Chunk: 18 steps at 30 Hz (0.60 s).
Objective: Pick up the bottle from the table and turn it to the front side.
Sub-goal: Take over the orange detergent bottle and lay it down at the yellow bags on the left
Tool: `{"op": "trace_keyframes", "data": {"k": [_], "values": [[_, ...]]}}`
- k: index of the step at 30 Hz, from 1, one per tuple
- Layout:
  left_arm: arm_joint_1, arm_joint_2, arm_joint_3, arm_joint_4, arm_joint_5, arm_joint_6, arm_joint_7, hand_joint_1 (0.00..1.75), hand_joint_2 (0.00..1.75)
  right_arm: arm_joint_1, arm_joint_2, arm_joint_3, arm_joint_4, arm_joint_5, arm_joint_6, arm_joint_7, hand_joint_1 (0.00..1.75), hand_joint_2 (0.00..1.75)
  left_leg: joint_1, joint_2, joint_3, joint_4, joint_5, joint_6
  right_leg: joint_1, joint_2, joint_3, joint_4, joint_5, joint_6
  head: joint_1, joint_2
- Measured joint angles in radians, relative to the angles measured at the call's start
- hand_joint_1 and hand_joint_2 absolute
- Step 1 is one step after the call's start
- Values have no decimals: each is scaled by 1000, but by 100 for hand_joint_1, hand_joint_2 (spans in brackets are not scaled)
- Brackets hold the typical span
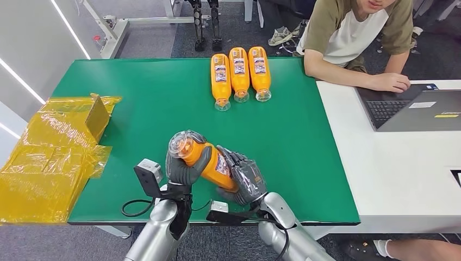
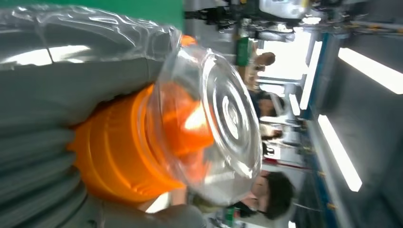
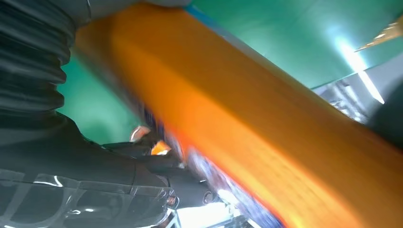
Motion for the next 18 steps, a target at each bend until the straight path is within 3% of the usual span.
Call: {"op": "trace_keyframes", "data": {"k": [2, 5, 6, 7, 11, 15, 18], "values": [[2, 0, 0, -19, -35, 85, -2, 175, 175, 19, 11, -5, -17, -45, -63, -31, 0, 175, 0, 0, 0, 0, 0, 0, 0, 0, 0, 0, 0, 0, 0, 0], [15, 6, -6, -132, -129, 463, -10, 175, 175, 74, 38, -34, -85, -129, -126, -100, 0, 175, 0, 0, -1, 0, 0, 0, 0, 0, -1, 0, 0, 0, 0, 0], [20, 9, -8, -172, -169, 567, -11, 175, 175, 96, 48, -47, -114, -154, -129, -120, 0, 175, 0, -1, -1, 0, 0, 0, 0, -1, -1, 0, -1, 0, 0, 0], [24, 11, -5, -201, -226, 608, -11, 175, 175, 114, 55, -60, -139, -174, -129, -134, 0, 175, 1, -2, -1, 0, 0, 0, 0, -2, -1, 0, -1, 0, 0, 0], [49, 13, 70, -308, -602, 647, -10, 175, 175, 198, 87, -101, -234, -229, -130, -164, 0, 175, 0, -1, -1, -1, 0, 0, 0, -1, -1, 0, -1, 0, 0, 0], [65, 14, 221, -387, -926, 649, 14, 175, 175, 264, 104, -127, -320, -267, -130, -174, 0, 175, 0, 0, -1, -1, -1, -1, 0, 0, -1, 0, -1, 0, 0, 0], [49, 21, 344, -419, -1161, 649, 90, 175, 175, 302, 110, -155, -394, -309, -130, -210, 0, 175, 0, 0, -1, -1, -1, -1, 0, 0, 0, 0, -1, 0, 0, 0]]}}
